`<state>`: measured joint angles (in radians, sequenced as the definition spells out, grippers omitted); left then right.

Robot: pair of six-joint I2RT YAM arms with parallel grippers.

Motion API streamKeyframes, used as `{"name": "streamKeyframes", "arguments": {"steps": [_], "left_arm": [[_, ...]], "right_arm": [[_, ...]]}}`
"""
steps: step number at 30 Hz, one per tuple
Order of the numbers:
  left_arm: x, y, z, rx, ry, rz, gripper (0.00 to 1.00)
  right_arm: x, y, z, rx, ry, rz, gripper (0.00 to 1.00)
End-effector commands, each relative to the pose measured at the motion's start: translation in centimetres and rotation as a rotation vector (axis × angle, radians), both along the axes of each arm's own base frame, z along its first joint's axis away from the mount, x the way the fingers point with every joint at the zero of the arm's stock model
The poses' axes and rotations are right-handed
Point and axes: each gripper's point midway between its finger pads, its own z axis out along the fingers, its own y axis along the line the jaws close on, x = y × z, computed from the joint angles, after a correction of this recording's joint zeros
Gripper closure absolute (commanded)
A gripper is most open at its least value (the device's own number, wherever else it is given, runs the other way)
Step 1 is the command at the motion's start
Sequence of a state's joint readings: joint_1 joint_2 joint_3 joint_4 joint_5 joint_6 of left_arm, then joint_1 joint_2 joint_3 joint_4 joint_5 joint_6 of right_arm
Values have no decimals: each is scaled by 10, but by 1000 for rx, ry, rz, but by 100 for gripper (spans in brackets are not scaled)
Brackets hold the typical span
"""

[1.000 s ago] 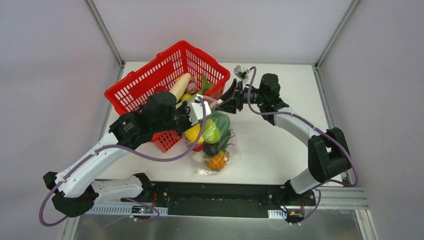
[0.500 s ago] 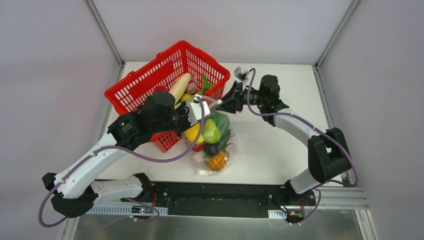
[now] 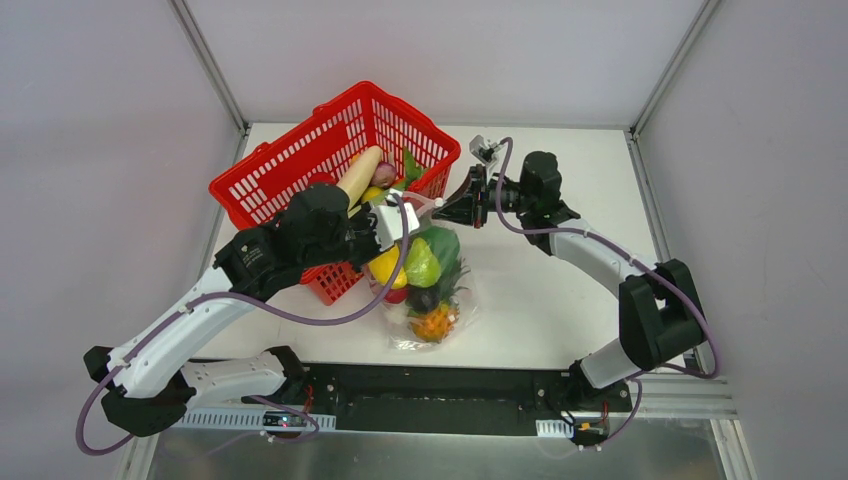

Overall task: Place the food in the zip-top bag and seal the zipper
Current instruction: Adjust the zipper food storage bag at the center of the board.

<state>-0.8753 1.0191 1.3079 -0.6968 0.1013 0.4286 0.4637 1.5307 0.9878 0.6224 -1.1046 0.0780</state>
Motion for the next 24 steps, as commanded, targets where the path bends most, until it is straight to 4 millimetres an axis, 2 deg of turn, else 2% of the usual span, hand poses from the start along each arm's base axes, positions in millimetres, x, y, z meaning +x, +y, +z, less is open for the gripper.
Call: {"name": "streamKeyframes", "arguments": {"steps": [1, 5, 7, 10, 13, 16, 20, 24], "left_arm": [[-1, 6, 9, -26, -24, 20, 100], [-2, 10, 10, -29, -3, 45, 100], [-1, 12, 6, -24, 8, 64, 96], [7, 14, 3, -35, 1, 122, 93], [17, 20, 10, -38, -13, 202, 91], [18, 16, 18, -52, -16, 190, 78], [23, 13, 24, -60, -22, 206, 63], [18, 6, 46, -134, -39, 165, 48]], "right_arm": [[-12, -6, 45, 76, -140, -15, 100], [-33, -22, 69, 87, -245, -14, 100], [-45, -29, 84, 94, -305, -3, 100], [-65, -36, 109, 121, -375, 29, 100], [-79, -41, 124, 132, -414, 54, 100], [-84, -44, 123, 116, -416, 54, 100], [-83, -46, 109, 91, -386, 16, 100], [-77, -48, 99, 61, -360, -33, 100]]}}
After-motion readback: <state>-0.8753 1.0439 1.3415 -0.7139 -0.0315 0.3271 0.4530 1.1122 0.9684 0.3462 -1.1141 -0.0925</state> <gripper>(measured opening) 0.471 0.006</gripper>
